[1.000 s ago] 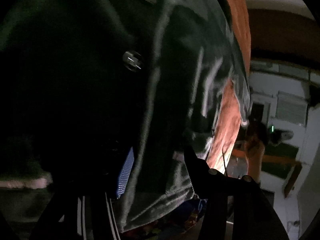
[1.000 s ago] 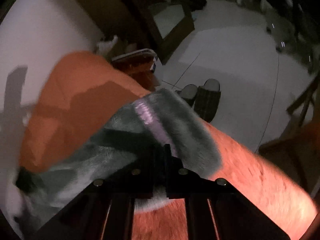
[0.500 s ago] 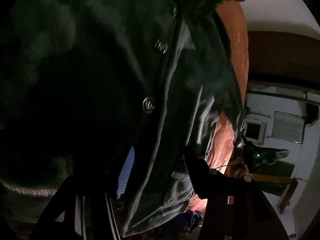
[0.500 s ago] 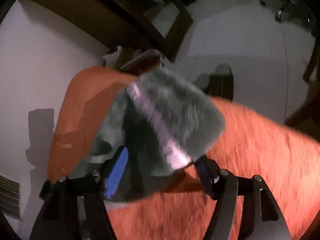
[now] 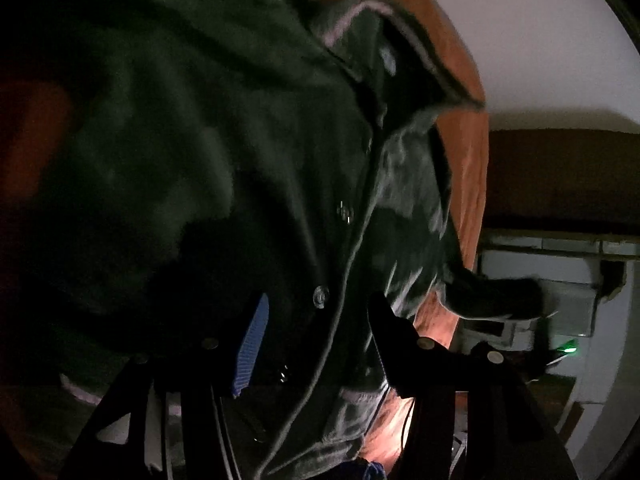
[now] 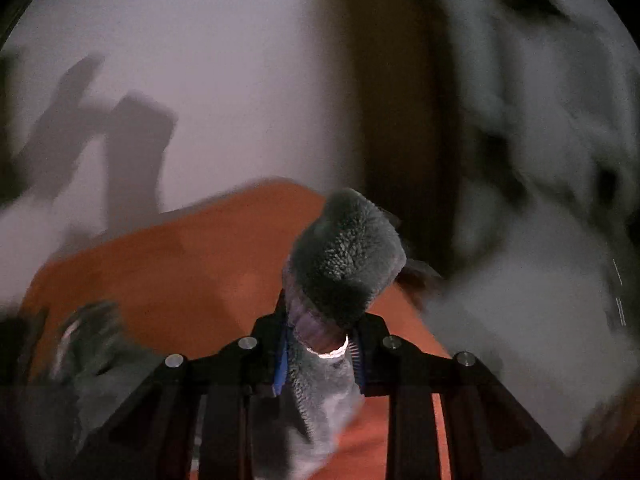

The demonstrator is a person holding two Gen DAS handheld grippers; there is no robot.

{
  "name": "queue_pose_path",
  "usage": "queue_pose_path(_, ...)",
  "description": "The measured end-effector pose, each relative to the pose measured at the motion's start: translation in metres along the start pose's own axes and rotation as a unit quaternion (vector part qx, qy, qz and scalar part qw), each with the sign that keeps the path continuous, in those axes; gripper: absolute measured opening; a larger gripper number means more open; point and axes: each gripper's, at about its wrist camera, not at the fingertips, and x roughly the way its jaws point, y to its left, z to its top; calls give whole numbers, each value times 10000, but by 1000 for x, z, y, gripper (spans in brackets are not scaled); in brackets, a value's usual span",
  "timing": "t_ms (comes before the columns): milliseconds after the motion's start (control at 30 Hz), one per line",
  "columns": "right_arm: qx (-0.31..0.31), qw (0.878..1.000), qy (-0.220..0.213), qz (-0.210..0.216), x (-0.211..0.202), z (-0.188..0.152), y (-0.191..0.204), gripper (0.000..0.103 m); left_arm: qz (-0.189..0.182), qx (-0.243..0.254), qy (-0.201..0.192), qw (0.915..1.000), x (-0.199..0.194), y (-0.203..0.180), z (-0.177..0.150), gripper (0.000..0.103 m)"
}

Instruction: Fold clothes

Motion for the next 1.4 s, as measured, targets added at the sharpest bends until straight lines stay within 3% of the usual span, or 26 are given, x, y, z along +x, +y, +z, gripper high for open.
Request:
queue_pose_path(67, -939, 9932, -128, 672, -8, 19, 84, 24, -86, -48, -111, 9999, -11, 4, 4, 53)
queue_pose_path(133, -1719, 9759, 101, 1341, -11, 17, 161, 24, -209, -86, -208, 9995, -24, 9, 7, 53)
queue_pose_path(267, -2709, 9219, 953, 2600, -20, -54, 301, 27, -469, -255, -384, 9978, -41, 24, 9, 53)
queue_pose_path(333, -3123, 8806, 1779, 3090, -19, -108, 351, 39, -536, -363, -417, 9970, -41, 31, 8, 53)
queue_pose_path(400, -3137, 8122, 3095, 3823, -19, -169, 384, 41, -613, -449, -402, 9963, -40, 37, 7, 53)
queue_pose_path(467, -2849, 7830, 3526, 4259, -30, -194, 383, 41, -641, -457, -293, 9965, -33, 39, 7, 53)
queue_pose_path(533, -2686, 7903, 3437, 4303, -44, -194, 367, 49, -655, -375, -184, 9970, -26, 37, 7, 53)
queue_pose_path(567, -2602, 7968, 3343, 4308, -50, -190, 355, 59, -700, -283, -131, 9971, -22, 33, 7, 53)
queue_pose_path(667, -2378, 8397, 3064, 3801, -49, -181, 300, 78, -767, -20, -26, 9970, -8, 22, 9, 53)
queue_pose_path(767, -2135, 8804, 2866, 3116, -41, -175, 243, 79, -586, 338, -44, 9977, 7, 10, 14, 53)
queue_pose_path(867, -1470, 8988, 3214, 2595, -20, -182, 188, 79, -325, 481, -29, 9983, 23, 4, 22, 53)
queue_pose_path(967, -692, 9000, 3558, 2421, -12, -197, 150, 79, -159, 709, 16, 9974, 37, -6, 29, 53)
queue_pose_path(1000, -568, 8999, 3601, 2394, -12, -201, 143, 79, 73, 854, 38, 9963, 43, -10, 31, 53)
queue_pose_path(1100, -369, 8976, 3697, 2375, -7, -212, 133, 79, 667, 991, 90, 9928, 60, -9, 31, 53)
queue_pose_path(1167, -370, 8968, 3688, 2414, -9, -213, 133, 79, 701, 1150, 133, 9908, 70, -8, 30, 53)
queue_pose_path(1200, -386, 8959, 3683, 2456, -11, -212, 134, 79, 683, 1199, 75, 9904, 72, -7, 29, 42)
queue_pose_path(1267, -436, 8966, 3622, 2512, -12, -209, 138, 79, 432, 1234, -103, 9914, 65, -11, 24, 7)
queue_pose_path(1400, -412, 8989, 3524, 2570, -8, -206, 146, 79, -330, 1257, -696, 9891, 19, -21, 0, 7)
